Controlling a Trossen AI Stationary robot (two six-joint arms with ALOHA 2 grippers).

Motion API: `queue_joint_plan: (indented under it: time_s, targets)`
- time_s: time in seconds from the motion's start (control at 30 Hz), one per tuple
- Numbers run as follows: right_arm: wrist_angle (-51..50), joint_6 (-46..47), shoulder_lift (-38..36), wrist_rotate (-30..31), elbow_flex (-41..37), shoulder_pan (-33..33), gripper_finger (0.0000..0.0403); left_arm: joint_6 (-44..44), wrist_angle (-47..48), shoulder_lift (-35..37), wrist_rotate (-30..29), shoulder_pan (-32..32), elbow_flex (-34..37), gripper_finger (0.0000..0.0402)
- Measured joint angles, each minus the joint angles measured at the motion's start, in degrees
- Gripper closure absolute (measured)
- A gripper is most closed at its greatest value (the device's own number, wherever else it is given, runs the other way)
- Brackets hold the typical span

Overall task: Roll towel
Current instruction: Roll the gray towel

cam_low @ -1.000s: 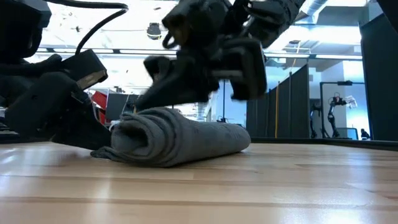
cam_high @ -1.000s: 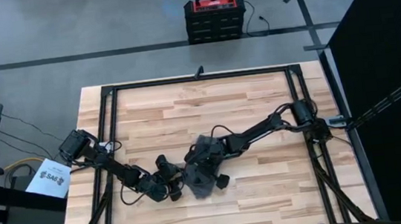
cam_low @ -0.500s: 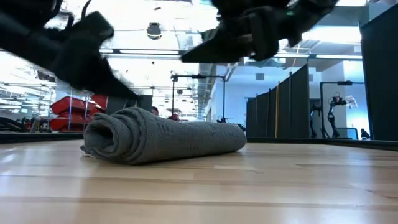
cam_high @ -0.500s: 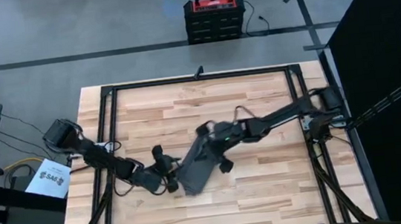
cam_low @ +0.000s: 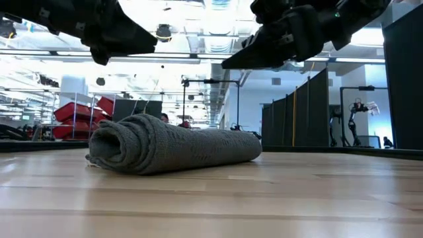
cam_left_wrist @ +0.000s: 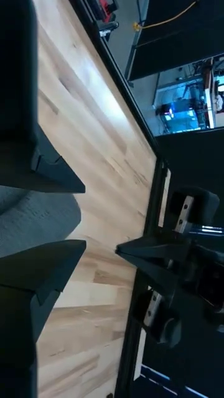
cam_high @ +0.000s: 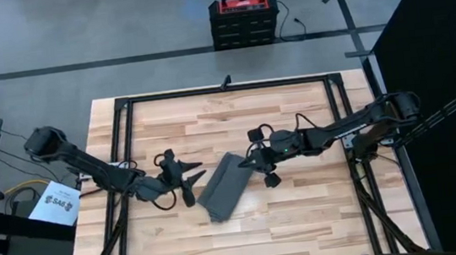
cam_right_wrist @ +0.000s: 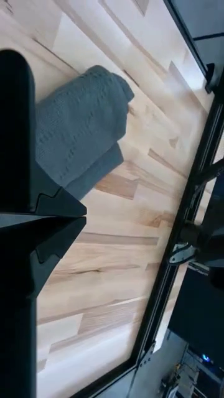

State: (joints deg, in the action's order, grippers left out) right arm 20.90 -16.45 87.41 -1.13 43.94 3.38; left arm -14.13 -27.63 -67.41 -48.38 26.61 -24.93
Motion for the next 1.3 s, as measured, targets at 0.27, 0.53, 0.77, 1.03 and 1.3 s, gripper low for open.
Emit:
queue_joint_plan:
  time_s: [0.27, 0.53, 0.77, 1.03, 1.3]
  targets:
    - [3.2, 0.3, 0.8, 0.8, 0.0, -0.9, 0.0403, 0.0, 2.0, -0.3, -0.2, 0.0, 0.0, 0.0283]
    - [-2.1, 1.4, 13.9, 2.8, 4.6, -1.6, 0.0403, 0.0, 10.6, -0.2, -0.3, 0.0, -0.1, 0.0283]
    - [-1.9, -1.6, 20.8, 2.7, 12.0, 0.0, 0.0403, 0.0, 18.6, -0.2, -0.3, 0.0, -0.1, 0.0283]
    - [-3.1, -1.1, 20.8, 2.7, 13.6, 0.7, 0.0403, 0.0, 24.0, -0.2, -0.1, 0.0, -0.1, 0.0283]
    - [-2.2, -1.4, 20.7, 2.4, 13.7, 1.9, 0.0403, 0.0, 24.9, -0.2, 0.0, 0.0, -0.1, 0.0283]
